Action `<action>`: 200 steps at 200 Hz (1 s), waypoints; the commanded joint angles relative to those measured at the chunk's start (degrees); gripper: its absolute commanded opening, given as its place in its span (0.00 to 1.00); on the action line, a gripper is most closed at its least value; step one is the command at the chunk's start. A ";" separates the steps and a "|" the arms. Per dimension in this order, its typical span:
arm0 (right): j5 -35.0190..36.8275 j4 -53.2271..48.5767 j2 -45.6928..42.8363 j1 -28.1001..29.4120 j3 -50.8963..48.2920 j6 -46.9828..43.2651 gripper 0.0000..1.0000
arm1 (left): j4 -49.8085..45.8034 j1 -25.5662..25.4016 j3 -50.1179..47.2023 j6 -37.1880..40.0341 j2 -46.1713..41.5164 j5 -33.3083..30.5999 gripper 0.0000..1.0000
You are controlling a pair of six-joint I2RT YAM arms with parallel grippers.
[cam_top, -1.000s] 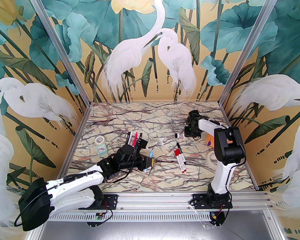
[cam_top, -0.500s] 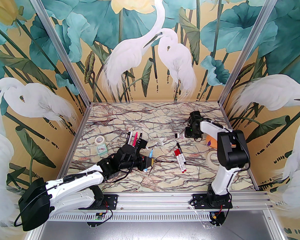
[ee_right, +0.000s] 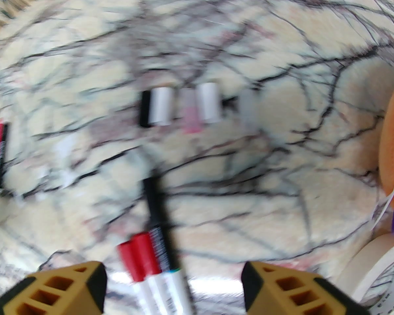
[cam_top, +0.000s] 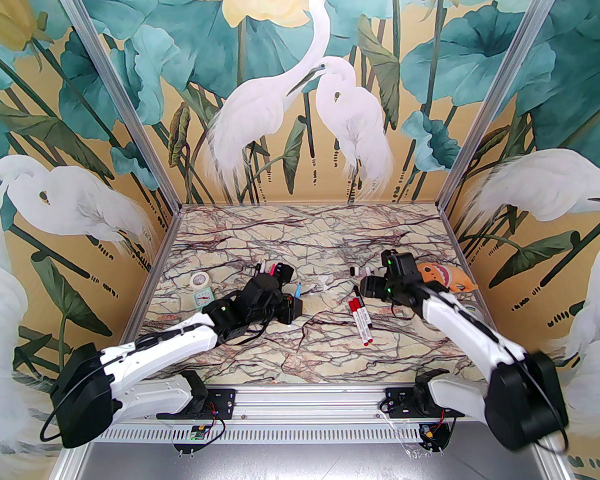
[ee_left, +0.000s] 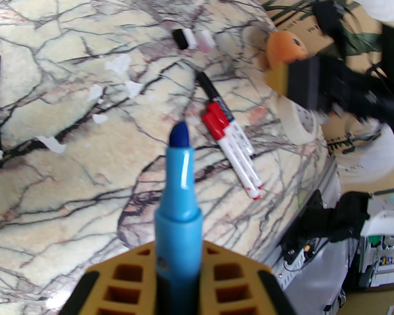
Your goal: Open the pen caps
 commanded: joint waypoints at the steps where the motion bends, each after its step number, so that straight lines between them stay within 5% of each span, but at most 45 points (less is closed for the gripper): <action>1: -5.73 2.80 -7.11 1.29 -3.34 3.29 0.89 | -4.85 1.52 3.90 3.03 4.50 -3.92 0.03; 23: -10.04 0.37 -12.90 1.91 -3.65 3.10 1.00 | -7.79 2.82 8.33 4.67 9.62 -6.16 0.02; 83: -12.29 -6.01 -22.10 2.36 -1.88 0.98 0.99 | -10.79 6.37 17.67 6.05 23.42 -10.41 0.02; 200: -12.29 -5.15 -19.59 2.36 -2.98 1.22 0.99 | -12.07 9.32 27.40 11.16 39.24 -18.79 0.05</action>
